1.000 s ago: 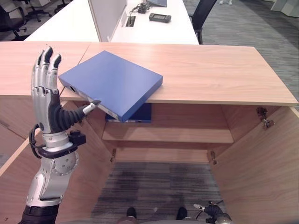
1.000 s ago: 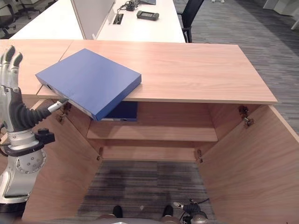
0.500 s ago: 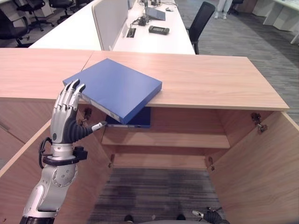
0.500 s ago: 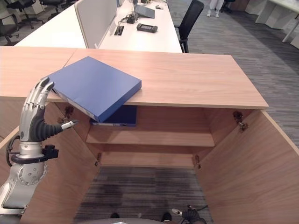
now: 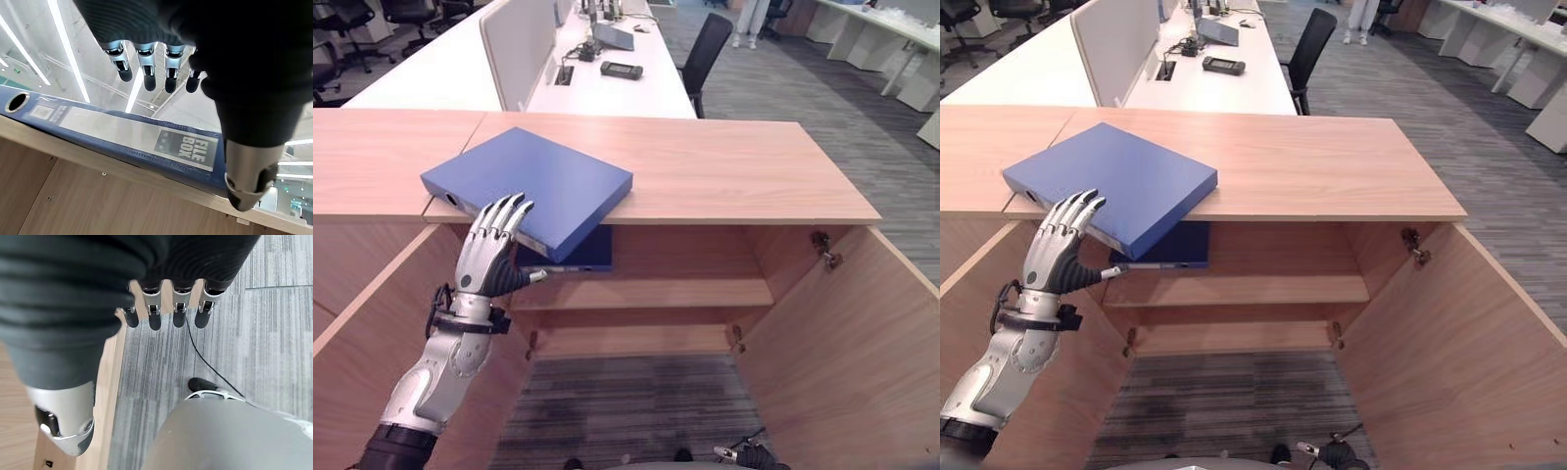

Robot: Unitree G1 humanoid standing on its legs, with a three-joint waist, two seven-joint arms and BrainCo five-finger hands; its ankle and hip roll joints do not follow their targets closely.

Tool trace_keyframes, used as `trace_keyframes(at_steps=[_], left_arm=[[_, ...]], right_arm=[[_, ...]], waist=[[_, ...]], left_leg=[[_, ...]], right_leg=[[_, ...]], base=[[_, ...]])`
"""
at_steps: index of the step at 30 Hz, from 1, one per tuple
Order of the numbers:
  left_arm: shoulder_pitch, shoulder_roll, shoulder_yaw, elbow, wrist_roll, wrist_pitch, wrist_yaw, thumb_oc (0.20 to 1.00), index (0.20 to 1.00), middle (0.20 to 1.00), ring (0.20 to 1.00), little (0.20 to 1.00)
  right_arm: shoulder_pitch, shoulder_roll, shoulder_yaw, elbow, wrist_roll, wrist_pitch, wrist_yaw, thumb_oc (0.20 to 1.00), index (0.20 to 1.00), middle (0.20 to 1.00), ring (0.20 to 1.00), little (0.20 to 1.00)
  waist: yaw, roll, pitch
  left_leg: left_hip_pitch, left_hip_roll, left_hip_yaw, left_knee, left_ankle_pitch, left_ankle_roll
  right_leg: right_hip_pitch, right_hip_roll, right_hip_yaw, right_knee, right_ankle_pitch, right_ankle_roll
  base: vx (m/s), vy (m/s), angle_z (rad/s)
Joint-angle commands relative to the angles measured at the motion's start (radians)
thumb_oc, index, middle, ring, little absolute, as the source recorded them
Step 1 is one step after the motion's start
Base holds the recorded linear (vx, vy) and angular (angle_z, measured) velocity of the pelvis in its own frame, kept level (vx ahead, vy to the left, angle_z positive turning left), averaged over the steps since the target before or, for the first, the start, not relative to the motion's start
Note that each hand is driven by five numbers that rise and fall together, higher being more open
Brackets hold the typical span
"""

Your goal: Put the empty folder in the office cabinet

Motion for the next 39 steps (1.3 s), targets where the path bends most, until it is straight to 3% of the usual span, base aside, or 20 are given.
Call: trace_keyframes(at_steps=[1,18,27,39], left_arm=[[-0.121,0.083,-0.026,0.007,0.085,0.022,0.039,1.000,1.000,1.000,1.000,1.000],[-0.236,0.205,-0.111,0.125,0.217,0.076,0.035,1.000,1.000,1.000,1.000,1.000],[-0.219,0.228,-0.119,0.164,0.242,0.086,0.020,1.000,1.000,1.000,1.000,1.000],[-0.346,0.223,-0.227,0.367,0.282,0.156,0.030,1.000,1.000,1.000,1.000,1.000]], right_arm=[[-0.058,0.013,0.030,-0.045,-0.003,-0.016,0.002,1.000,1.000,1.000,1.000,1.000],[-0.050,-0.001,0.043,-0.056,-0.016,-0.016,0.021,1.000,1.000,1.000,1.000,1.000],[-0.047,-0.004,0.039,-0.038,-0.014,-0.015,0.025,1.000,1.000,1.000,1.000,1.000],[-0.049,-0.024,0.052,-0.048,-0.026,-0.014,0.023,1.000,1.000,1.000,1.000,1.000]], waist=[[-0.014,-0.028,0.021],[-0.034,-0.036,-0.001],[-0.033,-0.036,-0.002],[-0.052,-0.036,-0.011]], left_leg=[[0.063,-0.020,-0.034,0.005,-0.149,0.014],[0.083,-0.024,0.000,0.004,-0.162,0.018],[0.094,-0.024,0.005,0.003,-0.166,0.018],[0.102,-0.025,0.017,0.003,-0.168,0.018]], right_leg=[[-0.006,0.017,0.027,0.008,-0.081,0.062],[-0.013,0.025,0.060,0.008,-0.069,0.068],[-0.007,0.026,0.064,0.008,-0.069,0.069],[-0.004,0.028,0.069,0.008,-0.067,0.071]], base=[[0.00,0.005,-0.07],[0.01,0.004,-0.08],[0.00,0.000,0.00],[0.00,0.000,0.00]])
